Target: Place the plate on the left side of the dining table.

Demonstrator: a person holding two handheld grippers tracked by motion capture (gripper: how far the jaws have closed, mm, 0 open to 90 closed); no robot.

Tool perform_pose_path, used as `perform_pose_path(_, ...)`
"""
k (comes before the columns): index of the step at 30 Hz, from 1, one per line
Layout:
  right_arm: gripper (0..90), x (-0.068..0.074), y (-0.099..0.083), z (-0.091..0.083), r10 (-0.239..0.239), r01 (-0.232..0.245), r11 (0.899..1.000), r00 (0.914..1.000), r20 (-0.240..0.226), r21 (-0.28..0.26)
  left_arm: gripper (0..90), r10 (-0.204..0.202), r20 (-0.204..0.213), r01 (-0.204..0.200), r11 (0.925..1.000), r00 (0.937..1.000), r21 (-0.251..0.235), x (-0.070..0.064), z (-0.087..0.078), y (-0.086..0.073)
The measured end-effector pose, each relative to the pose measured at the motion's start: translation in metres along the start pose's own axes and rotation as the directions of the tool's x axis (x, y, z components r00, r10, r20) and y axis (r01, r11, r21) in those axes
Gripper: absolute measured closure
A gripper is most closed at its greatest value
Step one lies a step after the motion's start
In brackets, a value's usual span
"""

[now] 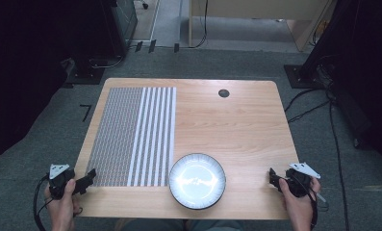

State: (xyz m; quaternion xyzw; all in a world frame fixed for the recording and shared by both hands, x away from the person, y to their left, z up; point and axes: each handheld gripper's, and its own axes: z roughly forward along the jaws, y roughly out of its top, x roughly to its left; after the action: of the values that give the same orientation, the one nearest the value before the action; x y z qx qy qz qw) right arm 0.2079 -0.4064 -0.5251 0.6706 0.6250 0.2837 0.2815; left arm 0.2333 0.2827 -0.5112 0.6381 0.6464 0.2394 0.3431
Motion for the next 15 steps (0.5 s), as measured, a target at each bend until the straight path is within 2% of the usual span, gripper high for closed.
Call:
perform_pose_path(7, 14.5, -0.001, 0.000, -0.001, 0.020, -0.020, 1.000, 0.9998, -0.001, -0.007, 19.9, 0.005, 0.002, -0.005, 0.9999, 1.0000, -0.011, -0.006, -0.003, 0.002)
perform_pose_path(10, 14.3, 0.000, 0.006, -0.001, 0.051, -0.052, 0.999, 0.9982, -0.031, -0.010, 19.7, 0.048, -0.021, -0.048, 0.9988, 0.9986, -0.009, -0.016, -0.005, 0.008)
perform_pose_path(11, 14.4, 0.002, 0.010, -0.001, 0.041, -0.042, 0.999, 0.9988, -0.025, -0.007, 19.7, 0.035, -0.010, -0.035, 0.9993, 0.9993, -0.013, -0.019, -0.005, 0.010)
perform_pose_path(13, 14.2, 0.006, 0.018, -0.003, 0.036, -0.036, 0.999, 0.9993, -0.012, -0.005, 19.4, -0.012, 0.049, 0.013, 0.9998, 0.9987, -0.014, -0.024, -0.003, 0.015)
perform_pose_path(15, 14.2, 0.012, 0.024, -0.004, 0.028, -0.028, 1.000, 0.9996, 0.001, -0.009, 18.9, 0.007, 0.020, -0.007, 0.9999, 0.9998, -0.014, -0.031, 0.000, 0.018)
